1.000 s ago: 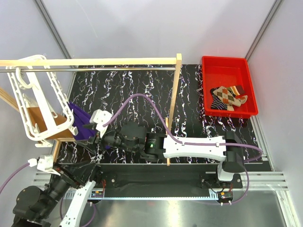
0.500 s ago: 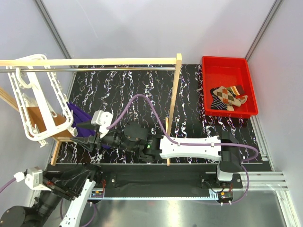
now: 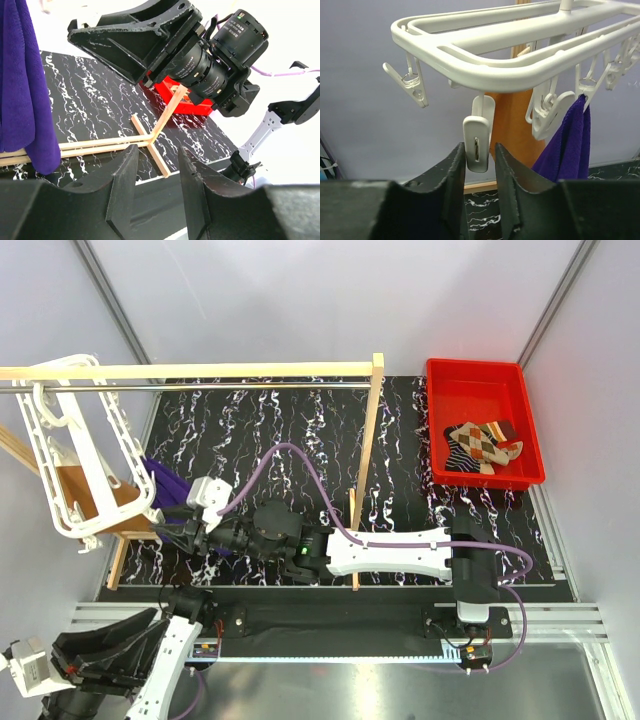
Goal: Clip the socks to the hanger
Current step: Open the clamp at the hanger.
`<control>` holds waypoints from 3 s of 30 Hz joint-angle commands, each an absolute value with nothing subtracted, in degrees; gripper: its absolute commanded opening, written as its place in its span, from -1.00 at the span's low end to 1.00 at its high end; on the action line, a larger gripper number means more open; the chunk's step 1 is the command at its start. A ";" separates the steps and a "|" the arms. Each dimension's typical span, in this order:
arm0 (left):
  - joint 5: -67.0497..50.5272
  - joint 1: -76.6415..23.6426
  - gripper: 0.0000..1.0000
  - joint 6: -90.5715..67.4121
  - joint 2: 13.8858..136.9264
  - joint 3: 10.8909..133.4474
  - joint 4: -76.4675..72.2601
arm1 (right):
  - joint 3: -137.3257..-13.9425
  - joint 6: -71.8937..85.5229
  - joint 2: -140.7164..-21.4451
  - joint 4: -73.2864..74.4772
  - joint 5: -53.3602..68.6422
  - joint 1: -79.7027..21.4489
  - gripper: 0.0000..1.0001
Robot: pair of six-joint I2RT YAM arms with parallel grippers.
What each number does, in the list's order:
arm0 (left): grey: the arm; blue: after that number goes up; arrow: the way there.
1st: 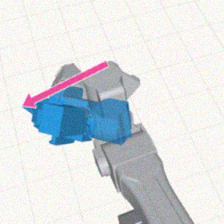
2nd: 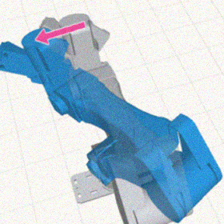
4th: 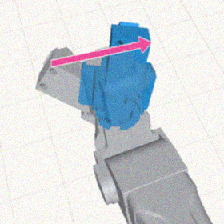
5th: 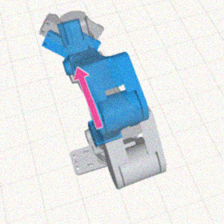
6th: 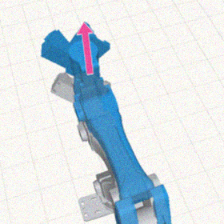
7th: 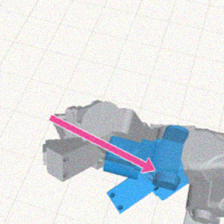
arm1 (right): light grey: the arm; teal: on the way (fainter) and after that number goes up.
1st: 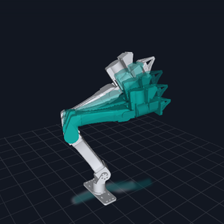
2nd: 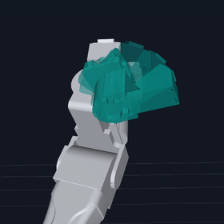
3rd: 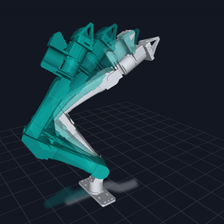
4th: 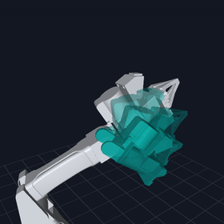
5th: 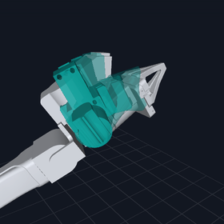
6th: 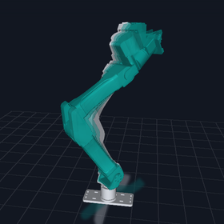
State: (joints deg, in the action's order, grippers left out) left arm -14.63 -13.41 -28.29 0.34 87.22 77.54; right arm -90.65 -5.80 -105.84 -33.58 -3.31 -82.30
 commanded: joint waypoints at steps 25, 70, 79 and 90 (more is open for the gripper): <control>3.60 -13.01 -0.02 -45.70 12.73 82.97 56.16 | -117.50 -3.43 -104.94 21.87 -0.18 -81.56 -1.00; -7.12 -5.71 0.15 -48.43 20.74 82.18 59.86 | -143.00 -4.92 -114.96 46.49 5.71 -80.86 -1.00; -6.68 -5.80 0.01 -48.17 20.74 80.07 57.13 | -142.56 -4.92 -114.61 46.32 6.94 -80.86 -1.00; -7.56 -5.80 -0.89 -47.37 19.69 78.75 56.16 | -140.98 -4.48 -113.73 44.74 6.95 -80.86 -0.85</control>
State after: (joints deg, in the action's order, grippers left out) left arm -6.17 -5.93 -48.27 19.16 79.64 59.33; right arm -140.77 -4.27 -114.37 44.82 4.19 -80.55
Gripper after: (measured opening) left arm 0.112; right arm 0.253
